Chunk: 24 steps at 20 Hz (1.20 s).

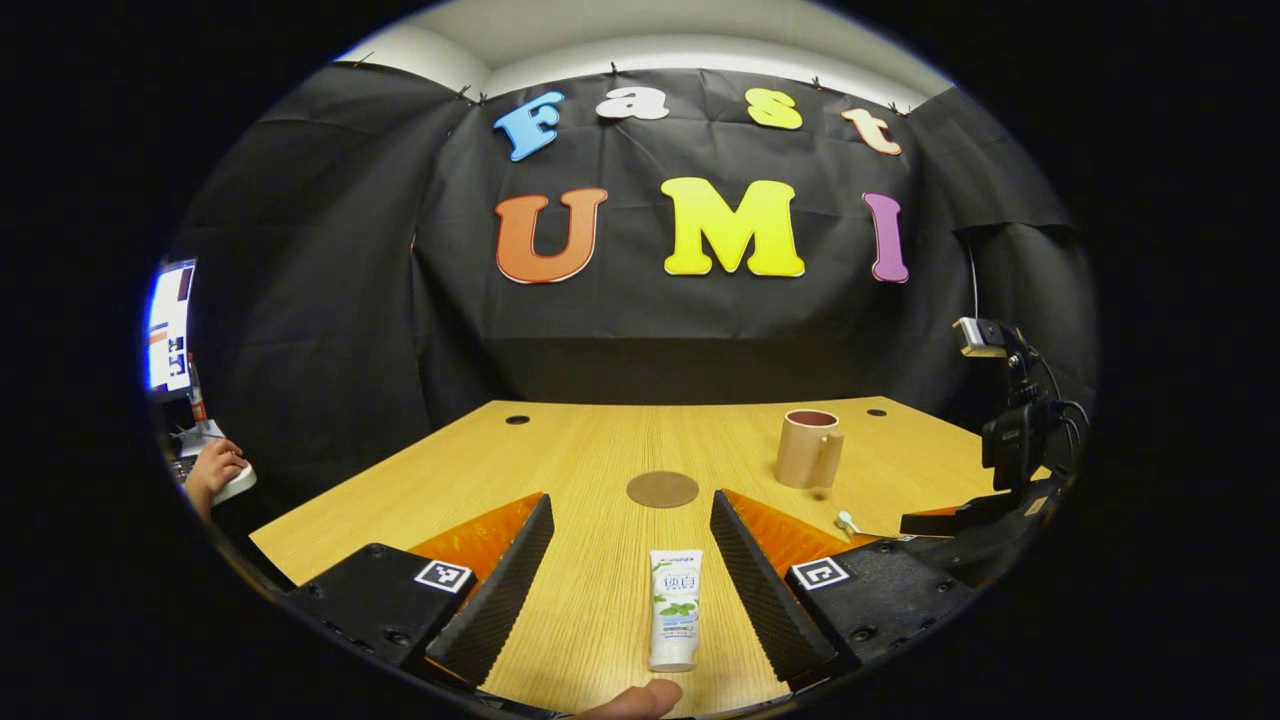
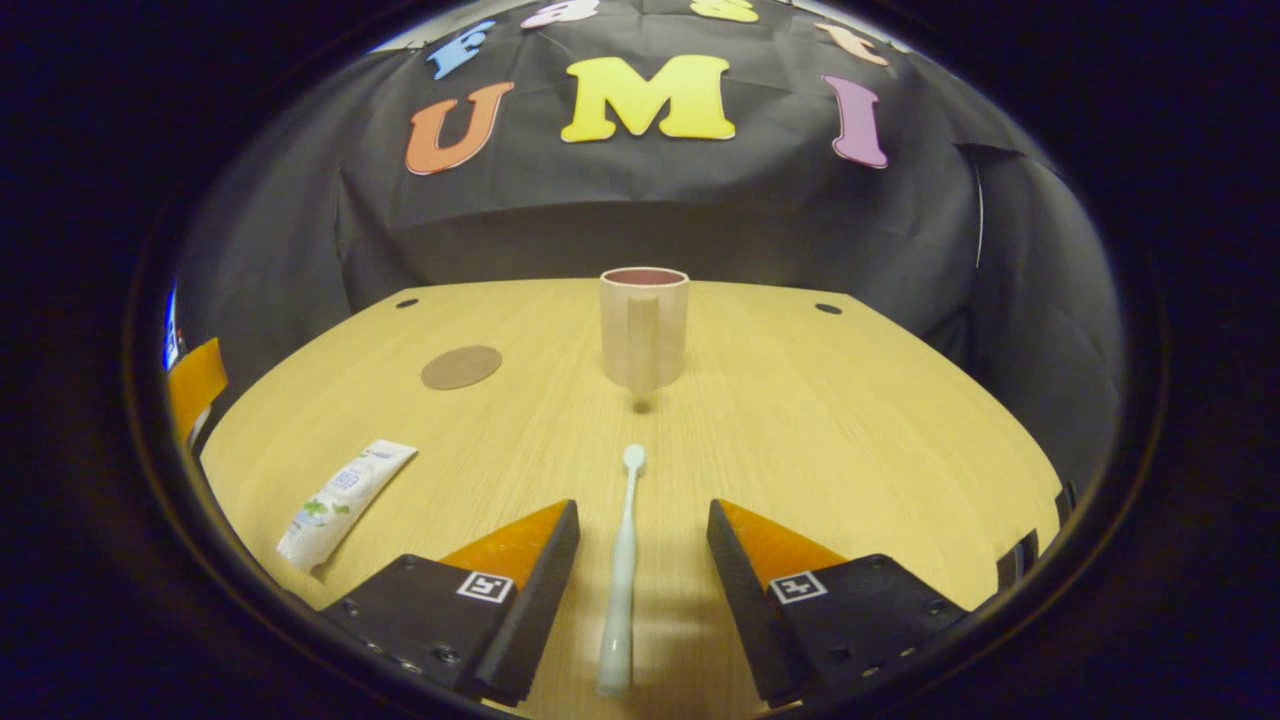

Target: Put the toothbrush and toothpaste on the desktop into the cup, then pick up the cup and place it on the coaster on the desktop.

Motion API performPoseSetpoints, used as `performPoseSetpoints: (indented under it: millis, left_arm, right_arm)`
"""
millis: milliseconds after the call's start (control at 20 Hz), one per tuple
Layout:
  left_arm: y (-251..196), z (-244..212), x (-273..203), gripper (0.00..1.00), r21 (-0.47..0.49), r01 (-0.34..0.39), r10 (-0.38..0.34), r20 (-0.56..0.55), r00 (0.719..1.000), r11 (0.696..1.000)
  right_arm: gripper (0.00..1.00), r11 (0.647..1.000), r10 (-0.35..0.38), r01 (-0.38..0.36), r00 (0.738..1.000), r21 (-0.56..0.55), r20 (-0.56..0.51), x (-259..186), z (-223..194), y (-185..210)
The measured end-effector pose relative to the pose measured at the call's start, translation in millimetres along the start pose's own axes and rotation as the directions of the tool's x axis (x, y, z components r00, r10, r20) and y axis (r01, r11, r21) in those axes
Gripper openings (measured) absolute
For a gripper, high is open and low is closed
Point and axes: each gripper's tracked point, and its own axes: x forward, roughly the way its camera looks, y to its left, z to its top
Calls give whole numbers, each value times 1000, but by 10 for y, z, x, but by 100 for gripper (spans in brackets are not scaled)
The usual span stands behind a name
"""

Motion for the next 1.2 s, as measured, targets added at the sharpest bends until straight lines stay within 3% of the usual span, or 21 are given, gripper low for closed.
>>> performPoseSetpoints:
  millis: [150,300,350,500,600,750,900,950,1000,1200]
  left_arm:
    - [49,-181,58,100,9,-11,11,-45,999,1000]
    - [52,-295,81,100,-2,-2,2,-75,997,1000]
    - [53,-307,89,100,1,-2,2,-82,997,1000]
    - [35,-431,131,100,6,9,-8,-133,991,1000]
    - [-82,-578,156,100,-34,45,-51,-205,977,998]
    - [-160,-831,183,100,-44,69,-79,-319,944,997]
    - [-170,-975,176,100,-36,74,-82,-389,918,997]
    - [-167,-1001,155,99,-38,80,-88,-412,907,996]
    - [-162,-1003,139,99,-39,84,-93,-427,899,996]
    - [-110,-1070,120,89,-26,77,-80,-500,862,997]
  right_arm:
    - [59,1000,-5,5,1000,1,-27,99,-43,64]
    - [48,1000,-4,4,998,-2,-57,123,-54,75]
    - [39,1000,-7,7,998,1,-58,142,-56,66]
    - [30,1000,5,-5,997,-4,-74,144,-68,103]
    - [24,1000,20,-20,997,3,-81,138,-80,139]
    - [6,1000,22,-22,997,-5,-79,137,-89,123]
    - [6,999,37,-37,997,6,-66,100,-56,137]
    - [0,999,46,-46,996,11,-72,120,-71,140]
    - [0,999,50,-51,997,-2,-66,113,-71,137]
    - [0,992,125,-125,991,-11,-45,71,-44,238]
